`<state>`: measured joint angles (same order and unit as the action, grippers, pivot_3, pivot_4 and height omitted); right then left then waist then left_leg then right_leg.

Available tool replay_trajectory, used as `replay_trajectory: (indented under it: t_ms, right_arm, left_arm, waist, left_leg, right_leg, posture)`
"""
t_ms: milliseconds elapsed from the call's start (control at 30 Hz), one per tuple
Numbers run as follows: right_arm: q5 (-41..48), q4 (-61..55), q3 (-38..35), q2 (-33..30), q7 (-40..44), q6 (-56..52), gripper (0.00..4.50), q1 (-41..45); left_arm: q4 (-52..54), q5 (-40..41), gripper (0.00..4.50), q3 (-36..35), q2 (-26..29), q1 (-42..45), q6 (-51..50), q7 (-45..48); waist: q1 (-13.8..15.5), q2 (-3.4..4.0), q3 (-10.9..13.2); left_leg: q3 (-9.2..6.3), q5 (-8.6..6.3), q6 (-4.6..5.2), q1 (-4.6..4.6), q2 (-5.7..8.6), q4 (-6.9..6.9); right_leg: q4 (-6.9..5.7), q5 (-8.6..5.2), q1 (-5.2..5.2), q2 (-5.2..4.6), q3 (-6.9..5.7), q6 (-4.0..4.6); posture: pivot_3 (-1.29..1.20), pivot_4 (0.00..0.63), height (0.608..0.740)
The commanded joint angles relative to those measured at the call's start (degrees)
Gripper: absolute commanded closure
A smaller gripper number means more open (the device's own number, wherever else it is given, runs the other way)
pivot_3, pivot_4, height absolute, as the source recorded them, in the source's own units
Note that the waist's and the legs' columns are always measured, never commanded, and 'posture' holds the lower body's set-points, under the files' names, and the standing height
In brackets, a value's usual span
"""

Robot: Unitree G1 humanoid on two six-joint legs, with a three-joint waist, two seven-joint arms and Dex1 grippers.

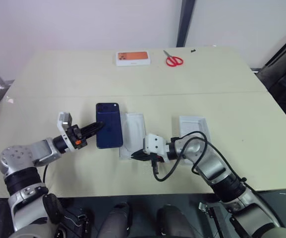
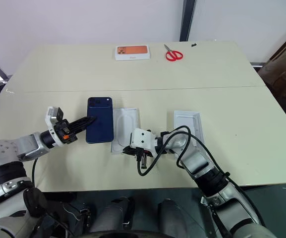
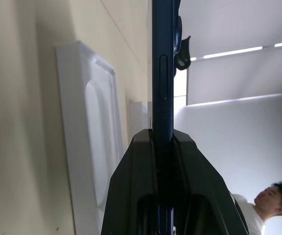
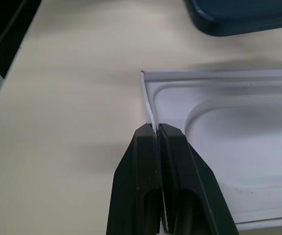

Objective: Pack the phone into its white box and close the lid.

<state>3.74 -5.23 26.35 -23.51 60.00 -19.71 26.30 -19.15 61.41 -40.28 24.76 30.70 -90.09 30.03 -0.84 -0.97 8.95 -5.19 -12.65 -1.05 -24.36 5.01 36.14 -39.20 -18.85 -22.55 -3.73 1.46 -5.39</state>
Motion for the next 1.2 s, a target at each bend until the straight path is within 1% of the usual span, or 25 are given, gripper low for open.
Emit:
replay_trajectory:
  t_ms: [33, 233, 433, 533, 567, 633, 700, 767, 900, 1033, 1200]
  right_arm:
    - [0.7, -4.1, 0.6, 1.0, -1.5, -3.6, 4.43, -1.3]
    - [-1.6, -5.5, 1.6, 3.4, -6.7, -9.1, 4.43, -1.5]
    - [-2.1, -8.0, 0.7, 0.1, -7.7, -10.3, 4.43, -2.7]
    - [-0.8, -8.8, 0.5, -0.4, -7.5, -10.8, 4.43, -3.3]
    - [0.0, -8.9, 0.1, -0.2, -7.4, -11.4, 4.16, -3.4]
    - [0.5, -8.9, -0.1, -0.2, -7.4, -10.7, 3.48, -3.3]
    - [-0.1, -8.7, -0.1, -0.7, -7.7, -8.8, 2.58, -3.2]
    - [0.6, -8.9, -0.7, -0.9, -7.4, -8.2, 1.50, -3.2]
    - [3.2, -11.0, -3.1, -1.6, -6.3, -9.0, 1.50, -3.3]
    - [5.0, -12.3, -6.2, -4.3, -5.5, -9.2, 1.50, -4.2]
    - [4.8, -11.3, -9.3, -8.3, -5.8, -8.1, 1.50, -5.7]
  left_arm:
    - [0.8, 3.6, 4.50, -2.3, 0.2, 2.7, -0.8, 0.0]
    - [2.5, 4.4, 4.50, -2.1, -1.5, 2.5, -1.7, -1.5]
    - [4.4, 4.3, 4.50, 0.2, -1.8, 0.9, -2.4, -1.7]
    - [5.3, 3.1, 4.50, 2.9, -1.8, -0.3, -1.7, -0.9]
    - [5.3, 2.2, 4.50, 4.7, -1.4, -0.6, -0.6, -0.1]
    - [4.4, 1.0, 4.50, 7.0, -1.1, -0.5, 1.1, 1.1]
    - [3.3, 0.2, 4.50, 8.6, -1.1, 0.0, 2.6, 2.4]
    - [2.4, -0.2, 4.50, 9.8, -1.1, 0.5, 3.7, 3.4]
    - [1.7, -0.7, 4.50, 11.7, -1.9, 1.9, 5.4, 4.0]
    - [1.7, -1.3, 4.50, 12.9, -2.9, 2.3, 6.4, 3.9]
    - [2.5, -1.5, 4.50, 14.4, -4.3, 2.2, 7.2, 3.3]
  waist:
    - [0.0, 0.00, 0.0]
    - [-0.1, 0.00, 0.0]
    - [0.2, -0.01, 0.0]
    - [0.2, -0.02, 0.0]
    - [0.2, -0.03, 0.0]
    - [0.2, -0.03, 0.0]
    - [0.1, -0.03, 0.0]
    - [0.1, -0.03, 0.0]
    - [0.1, -0.03, 0.0]
    - [0.2, -0.03, 0.0]
    - [0.2, -0.05, 0.0]
  left_leg:
    - [0.00, 0.00, 0.00, 0.00, 0.00, 0.00]
    - [-0.01, 0.01, -0.01, 0.00, -0.01, -0.02]
    - [0.00, 0.01, -0.01, 0.01, 0.00, 0.00]
    - [-0.01, 0.00, 0.00, 0.01, 0.02, 0.01]
    - [0.00, 0.00, 0.00, 0.01, 0.02, 0.01]
    - [-0.01, 0.00, 0.00, 0.01, 0.02, 0.00]
    - [-0.01, 0.00, -0.01, 0.00, 0.02, -0.01]
    - [-0.01, 0.00, -0.01, 0.00, 0.02, -0.02]
    - [0.00, 0.00, -0.01, 0.00, 0.02, -0.01]
    - [-0.01, 0.00, 0.00, -0.01, 0.03, 0.00]
    - [0.00, 0.00, 0.01, -0.02, 0.02, 0.00]
  right_leg:
    - [0.00, 0.00, 0.00, 0.00, 0.00, 0.00]
    - [-0.02, 0.00, -0.03, 0.01, 0.00, 0.00]
    - [-0.01, 0.00, -0.02, 0.00, 0.00, 0.00]
    - [0.03, 0.00, -0.02, -0.02, 0.00, 0.00]
    - [0.03, 0.00, 0.01, -0.02, 0.00, 0.00]
    - [0.02, 0.00, 0.01, -0.02, 0.00, 0.00]
    - [0.02, 0.00, 0.03, -0.02, 0.00, 0.00]
    - [0.02, 0.00, 0.01, -0.02, 0.00, 0.00]
    - [0.02, 0.00, 0.01, -0.01, 0.00, 0.00]
    - [0.03, 0.00, 0.05, -0.03, 0.00, 0.00]
    - [0.04, 0.00, 0.04, -0.03, 0.00, 0.00]
  posture:
    - [0.00, 0.150, 0.734]
    - [0.00, 0.150, 0.734]
    - [0.00, 0.150, 0.734]
    - [0.00, 0.150, 0.734]
    - [0.00, 0.150, 0.734]
    - [0.00, 0.150, 0.734]
    - [0.00, 0.150, 0.734]
    - [0.00, 0.150, 0.734]
    - [0.00, 0.150, 0.734]
    - [0.00, 0.150, 0.734]
    - [0.00, 0.150, 0.734]
